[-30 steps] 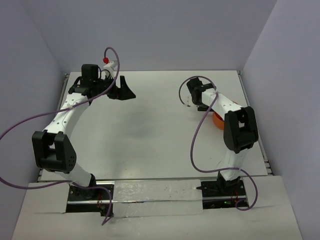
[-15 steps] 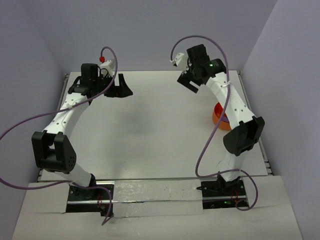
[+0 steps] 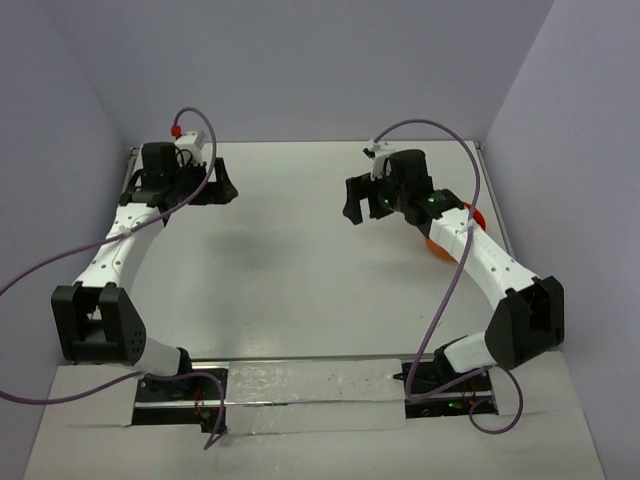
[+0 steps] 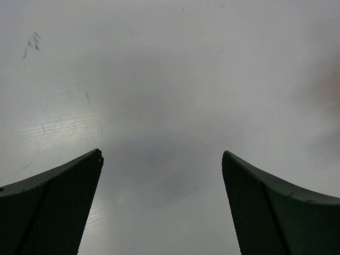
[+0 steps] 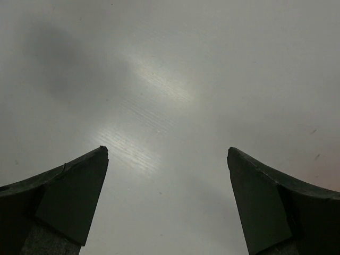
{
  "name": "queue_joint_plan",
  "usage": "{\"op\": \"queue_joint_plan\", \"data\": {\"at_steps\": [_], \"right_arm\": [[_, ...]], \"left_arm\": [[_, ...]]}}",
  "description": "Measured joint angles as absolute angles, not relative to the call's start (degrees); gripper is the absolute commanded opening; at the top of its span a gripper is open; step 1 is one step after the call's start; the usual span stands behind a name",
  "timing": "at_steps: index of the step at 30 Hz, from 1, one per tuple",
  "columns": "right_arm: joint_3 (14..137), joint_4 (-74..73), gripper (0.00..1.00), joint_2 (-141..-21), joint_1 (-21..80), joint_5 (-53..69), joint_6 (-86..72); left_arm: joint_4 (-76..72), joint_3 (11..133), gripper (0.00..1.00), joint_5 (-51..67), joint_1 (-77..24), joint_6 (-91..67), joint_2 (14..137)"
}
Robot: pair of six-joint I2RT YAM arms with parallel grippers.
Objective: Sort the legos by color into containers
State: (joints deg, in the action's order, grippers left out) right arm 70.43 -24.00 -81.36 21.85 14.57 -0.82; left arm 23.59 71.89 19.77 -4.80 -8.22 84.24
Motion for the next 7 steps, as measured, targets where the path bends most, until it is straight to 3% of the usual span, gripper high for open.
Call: {"op": "queue_joint_plan", "data": {"at_steps": [7], "right_arm": [[64.7, -17.0, 1.00, -77.4, 22.9, 11.3, -5.4]], "left_arm": [[22.9, 65.5, 0.99, 17.4, -4.5, -7.0, 81.2]]}}
